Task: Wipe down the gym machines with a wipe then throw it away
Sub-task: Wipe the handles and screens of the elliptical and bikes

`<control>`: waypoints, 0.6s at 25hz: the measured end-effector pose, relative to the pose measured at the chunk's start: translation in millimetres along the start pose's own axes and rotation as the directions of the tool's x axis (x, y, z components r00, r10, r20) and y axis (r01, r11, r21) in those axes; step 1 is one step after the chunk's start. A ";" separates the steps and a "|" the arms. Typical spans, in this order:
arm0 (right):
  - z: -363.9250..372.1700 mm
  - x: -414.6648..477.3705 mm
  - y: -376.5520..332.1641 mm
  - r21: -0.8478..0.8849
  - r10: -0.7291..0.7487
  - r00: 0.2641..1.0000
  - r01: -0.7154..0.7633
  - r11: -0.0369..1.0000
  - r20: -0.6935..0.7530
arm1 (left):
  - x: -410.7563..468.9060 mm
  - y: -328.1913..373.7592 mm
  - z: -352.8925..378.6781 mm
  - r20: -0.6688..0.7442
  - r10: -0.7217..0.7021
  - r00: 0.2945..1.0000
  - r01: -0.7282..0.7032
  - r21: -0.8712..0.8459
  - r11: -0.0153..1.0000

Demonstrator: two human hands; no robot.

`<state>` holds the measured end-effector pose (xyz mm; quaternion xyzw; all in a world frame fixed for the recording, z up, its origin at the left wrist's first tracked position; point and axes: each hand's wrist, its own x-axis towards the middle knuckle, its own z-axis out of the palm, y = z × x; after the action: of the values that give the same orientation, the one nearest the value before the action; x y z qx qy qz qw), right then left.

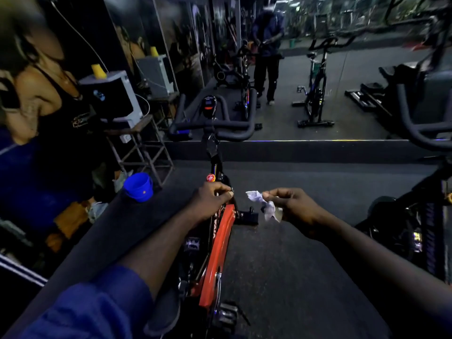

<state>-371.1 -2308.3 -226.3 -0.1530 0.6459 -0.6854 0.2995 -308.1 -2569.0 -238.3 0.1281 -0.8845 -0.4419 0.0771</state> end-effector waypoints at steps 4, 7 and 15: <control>-29.6 29.0 -22.9 -0.113 -0.073 0.995 0.065 0.991 -0.063 | 28.5 33.5 13.8 -0.008 0.021 1.000 -0.021 0.000 1.000; -38.6 52.9 -43.3 -0.208 -0.116 0.990 0.099 0.973 -0.075 | 54.8 43.5 12.3 -0.013 0.008 1.000 -0.008 -0.016 1.000; -50.0 180.8 -77.7 -0.260 -0.173 0.984 0.154 0.953 -0.049 | 156.3 60.2 1.6 0.004 -0.086 0.996 0.081 -0.388 0.918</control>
<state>-557.3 -2379.6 -188.3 -0.2189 0.7239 -0.6240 0.1966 -467.3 -2579.2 -187.3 0.1507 -0.7727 -0.6103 0.0878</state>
